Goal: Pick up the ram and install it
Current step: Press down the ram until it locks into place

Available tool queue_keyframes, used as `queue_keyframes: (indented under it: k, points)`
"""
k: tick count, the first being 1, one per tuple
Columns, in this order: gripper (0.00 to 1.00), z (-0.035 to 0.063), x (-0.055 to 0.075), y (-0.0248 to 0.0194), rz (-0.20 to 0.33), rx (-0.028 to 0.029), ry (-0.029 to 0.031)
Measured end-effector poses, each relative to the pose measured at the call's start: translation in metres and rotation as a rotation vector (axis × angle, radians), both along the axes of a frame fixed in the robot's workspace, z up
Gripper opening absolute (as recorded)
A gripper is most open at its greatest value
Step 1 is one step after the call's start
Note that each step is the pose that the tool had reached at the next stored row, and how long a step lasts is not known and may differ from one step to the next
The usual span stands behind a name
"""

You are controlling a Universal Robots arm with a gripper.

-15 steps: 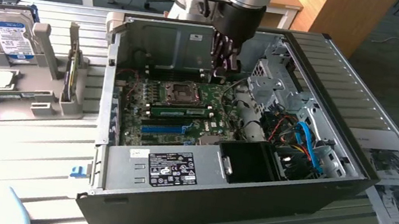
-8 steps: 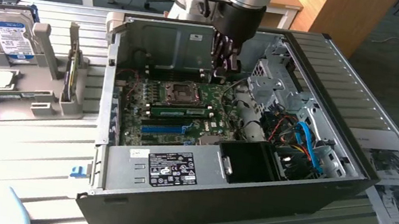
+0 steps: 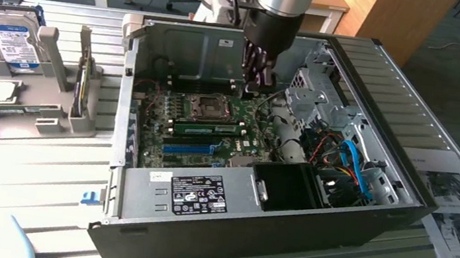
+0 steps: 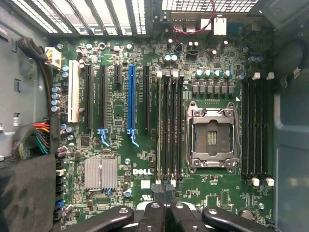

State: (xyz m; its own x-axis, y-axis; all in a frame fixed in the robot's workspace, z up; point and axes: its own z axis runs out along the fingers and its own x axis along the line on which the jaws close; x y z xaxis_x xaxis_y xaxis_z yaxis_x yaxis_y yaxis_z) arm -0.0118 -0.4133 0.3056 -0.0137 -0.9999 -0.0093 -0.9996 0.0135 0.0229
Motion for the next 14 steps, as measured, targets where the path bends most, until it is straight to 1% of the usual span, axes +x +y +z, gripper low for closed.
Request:
queue_keyframes:
  k: [14]
  points:
    - [0.09,-0.0203,0.000,0.0000,0.000,0.0001,0.0000]
